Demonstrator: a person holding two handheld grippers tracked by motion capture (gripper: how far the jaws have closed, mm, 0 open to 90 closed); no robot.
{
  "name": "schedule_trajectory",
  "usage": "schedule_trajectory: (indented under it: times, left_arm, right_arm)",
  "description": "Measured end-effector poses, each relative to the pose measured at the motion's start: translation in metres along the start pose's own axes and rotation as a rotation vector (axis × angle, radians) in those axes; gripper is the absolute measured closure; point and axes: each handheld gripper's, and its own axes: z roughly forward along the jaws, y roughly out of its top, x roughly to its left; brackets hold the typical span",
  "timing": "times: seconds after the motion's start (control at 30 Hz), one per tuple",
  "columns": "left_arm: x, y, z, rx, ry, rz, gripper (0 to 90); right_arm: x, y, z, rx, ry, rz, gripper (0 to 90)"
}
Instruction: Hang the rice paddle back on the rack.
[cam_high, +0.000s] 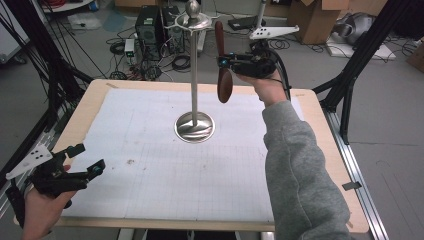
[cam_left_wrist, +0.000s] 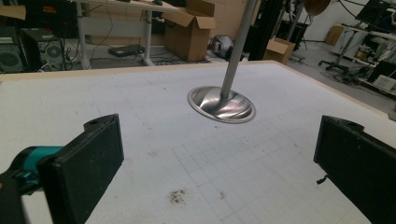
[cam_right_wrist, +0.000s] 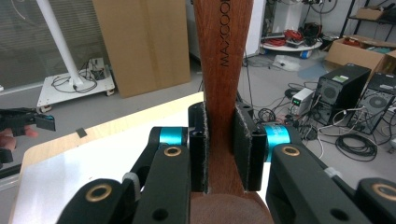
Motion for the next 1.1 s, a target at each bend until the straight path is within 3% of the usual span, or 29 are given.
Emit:
schedule_trajectory:
  times: [1.1]
  left_arm:
    - [-0.002,0.0,-0.002,0.002,0.004,0.005,2.0]
  right_arm:
    - [0.003,-0.004,0.016,-0.02,0.008,-0.001,73.8]
